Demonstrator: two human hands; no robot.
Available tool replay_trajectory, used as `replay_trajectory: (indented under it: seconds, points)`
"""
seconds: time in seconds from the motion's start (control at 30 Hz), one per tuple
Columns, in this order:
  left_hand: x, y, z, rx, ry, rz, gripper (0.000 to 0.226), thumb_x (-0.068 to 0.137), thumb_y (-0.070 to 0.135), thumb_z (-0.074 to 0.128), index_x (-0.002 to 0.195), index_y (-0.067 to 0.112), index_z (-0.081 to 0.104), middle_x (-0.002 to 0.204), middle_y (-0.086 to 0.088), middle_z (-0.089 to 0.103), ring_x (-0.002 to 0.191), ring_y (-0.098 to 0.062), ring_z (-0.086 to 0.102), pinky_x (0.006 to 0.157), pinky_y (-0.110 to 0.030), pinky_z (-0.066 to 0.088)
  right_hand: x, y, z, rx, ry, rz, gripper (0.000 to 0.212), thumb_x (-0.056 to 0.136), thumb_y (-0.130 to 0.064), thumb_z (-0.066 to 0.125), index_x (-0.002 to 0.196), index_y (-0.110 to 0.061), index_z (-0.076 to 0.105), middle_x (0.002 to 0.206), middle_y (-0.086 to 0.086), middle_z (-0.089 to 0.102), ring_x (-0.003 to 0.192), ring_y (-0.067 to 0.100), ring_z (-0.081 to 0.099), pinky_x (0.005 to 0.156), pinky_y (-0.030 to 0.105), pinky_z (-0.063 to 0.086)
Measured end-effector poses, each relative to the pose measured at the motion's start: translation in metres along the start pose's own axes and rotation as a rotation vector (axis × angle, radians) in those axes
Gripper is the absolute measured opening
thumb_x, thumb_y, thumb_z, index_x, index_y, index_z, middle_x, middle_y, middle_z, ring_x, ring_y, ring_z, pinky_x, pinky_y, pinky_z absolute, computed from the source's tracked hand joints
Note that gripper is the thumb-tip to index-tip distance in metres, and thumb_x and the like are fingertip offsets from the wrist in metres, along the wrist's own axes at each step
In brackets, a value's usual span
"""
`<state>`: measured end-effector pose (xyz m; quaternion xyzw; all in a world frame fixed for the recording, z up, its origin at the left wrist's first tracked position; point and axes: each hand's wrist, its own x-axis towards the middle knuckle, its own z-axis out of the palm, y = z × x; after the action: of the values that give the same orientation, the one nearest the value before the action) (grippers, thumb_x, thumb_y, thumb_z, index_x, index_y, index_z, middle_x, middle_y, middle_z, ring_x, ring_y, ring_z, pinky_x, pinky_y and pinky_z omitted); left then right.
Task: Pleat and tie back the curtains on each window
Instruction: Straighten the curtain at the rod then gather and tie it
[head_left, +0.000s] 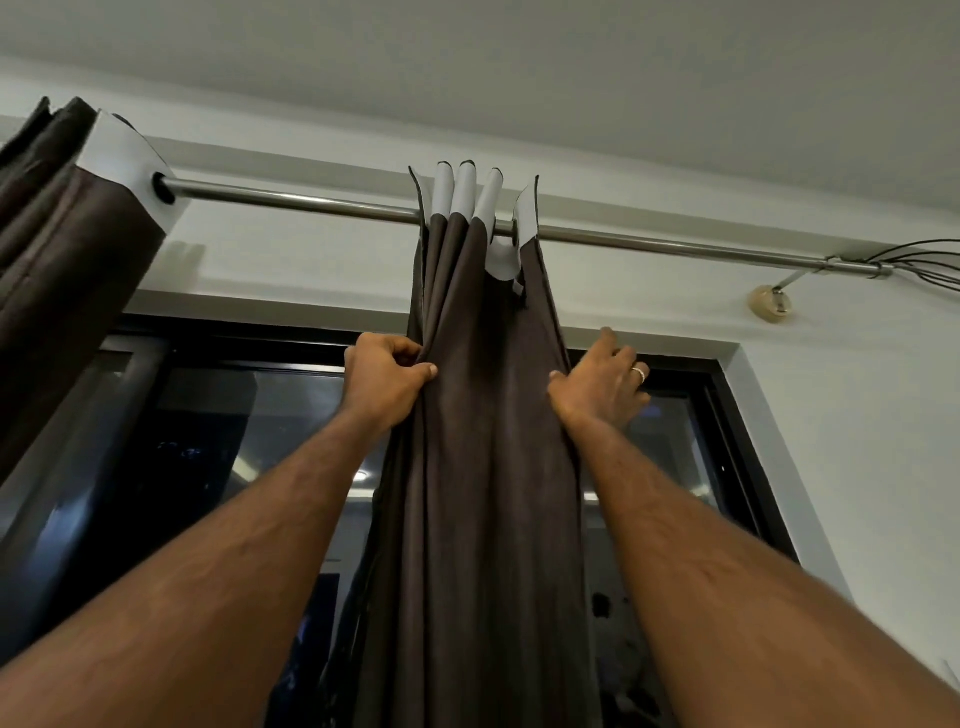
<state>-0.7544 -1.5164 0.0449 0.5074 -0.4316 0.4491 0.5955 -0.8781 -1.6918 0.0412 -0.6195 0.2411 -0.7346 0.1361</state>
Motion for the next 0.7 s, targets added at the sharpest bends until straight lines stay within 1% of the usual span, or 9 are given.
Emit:
replay_trajectory:
  seconds: [0.07, 0.13, 0.23, 0.3, 0.37, 0.47, 0.53, 0.6, 0.7]
  points:
    - [0.001, 0.0, -0.005, 0.009, -0.01, 0.015, 0.026, 0.081, 0.013, 0.083, 0.106, 0.007, 0.077, 0.092, -0.005, 0.075, 0.09, -0.017, 0.071, 0.091, -0.037, 0.059, 0.01, 0.004, -0.005, 0.161, -0.077, -0.037, 0.05, 0.097, -0.024, 0.066, 0.142, -0.012, 0.049, 0.137, 0.016, 0.056, 0.127, 0.035, 0.052, 0.098, 0.042, 0.045]
    - [0.003, -0.002, -0.009, 0.009, -0.023, 0.022, 0.029, 0.081, 0.015, 0.083, 0.108, 0.008, 0.076, 0.095, -0.005, 0.075, 0.091, -0.017, 0.071, 0.092, -0.038, 0.059, 0.008, -0.001, -0.003, 0.276, -0.108, -0.096, 0.03, 0.102, -0.017, 0.057, 0.13, -0.011, 0.063, 0.124, 0.014, 0.065, 0.113, 0.03, 0.061, 0.085, 0.031, 0.044]
    - [0.001, -0.006, -0.011, -0.014, -0.057, 0.012, 0.027, 0.082, 0.015, 0.082, 0.108, 0.008, 0.077, 0.096, -0.005, 0.075, 0.093, -0.017, 0.071, 0.093, -0.04, 0.059, -0.013, -0.046, 0.012, 0.411, -0.233, -0.249, 0.022, 0.104, -0.017, 0.051, 0.109, -0.011, 0.072, 0.105, 0.007, 0.068, 0.098, 0.019, 0.06, 0.079, 0.024, 0.034]
    - [-0.004, -0.006, -0.009, -0.044, -0.098, 0.013, 0.022, 0.086, 0.013, 0.078, 0.108, 0.008, 0.076, 0.098, -0.004, 0.075, 0.094, -0.017, 0.071, 0.092, -0.041, 0.059, -0.03, -0.088, 0.016, 0.46, -0.385, -0.384, 0.028, 0.105, -0.016, 0.05, 0.08, -0.021, 0.061, 0.09, -0.001, 0.06, 0.083, 0.012, 0.054, 0.07, 0.025, 0.036]
    - [-0.011, -0.005, -0.007, -0.107, -0.107, 0.029, 0.015, 0.089, 0.012, 0.073, 0.104, 0.01, 0.075, 0.094, -0.004, 0.075, 0.089, -0.016, 0.073, 0.087, -0.042, 0.061, -0.038, -0.114, 0.012, 0.443, -0.42, -0.471, 0.039, 0.104, -0.013, 0.049, 0.066, -0.022, 0.046, 0.073, -0.002, 0.054, 0.067, 0.009, 0.048, 0.06, 0.024, 0.037]
    - [-0.013, -0.005, -0.008, -0.13, -0.085, 0.047, 0.01, 0.089, 0.012, 0.073, 0.099, 0.011, 0.076, 0.089, -0.003, 0.075, 0.086, -0.016, 0.073, 0.085, -0.041, 0.061, -0.039, -0.104, 0.022, 0.394, -0.339, -0.497, 0.028, 0.103, -0.016, 0.051, 0.077, -0.016, 0.06, 0.079, 0.005, 0.063, 0.075, 0.019, 0.058, 0.068, 0.034, 0.045]
    - [-0.011, -0.008, -0.01, -0.124, -0.042, 0.029, 0.01, 0.085, 0.014, 0.076, 0.095, 0.013, 0.076, 0.088, -0.003, 0.075, 0.085, -0.017, 0.073, 0.085, -0.043, 0.061, -0.046, -0.077, 0.031, 0.36, -0.22, -0.411, 0.021, 0.101, -0.021, 0.053, 0.105, -0.016, 0.074, 0.103, 0.012, 0.073, 0.097, 0.032, 0.065, 0.082, 0.038, 0.051]
    - [-0.012, -0.013, -0.01, -0.125, -0.014, -0.001, 0.011, 0.081, 0.015, 0.077, 0.091, 0.017, 0.074, 0.087, -0.003, 0.075, 0.084, -0.018, 0.073, 0.083, -0.044, 0.061, -0.062, -0.051, 0.035, 0.344, -0.154, -0.337, 0.029, 0.1, -0.023, 0.056, 0.124, -0.018, 0.07, 0.12, 0.011, 0.072, 0.113, 0.032, 0.064, 0.091, 0.034, 0.049]
    - [-0.026, -0.021, -0.006, -0.104, -0.049, -0.037, 0.021, 0.081, 0.013, 0.076, 0.102, 0.011, 0.073, 0.094, -0.003, 0.074, 0.088, -0.016, 0.072, 0.085, -0.04, 0.061, -0.094, -0.031, 0.038, 0.388, -0.213, -0.362, 0.032, 0.096, -0.018, 0.06, 0.127, -0.02, 0.066, 0.116, 0.006, 0.073, 0.109, 0.027, 0.066, 0.092, 0.033, 0.052]
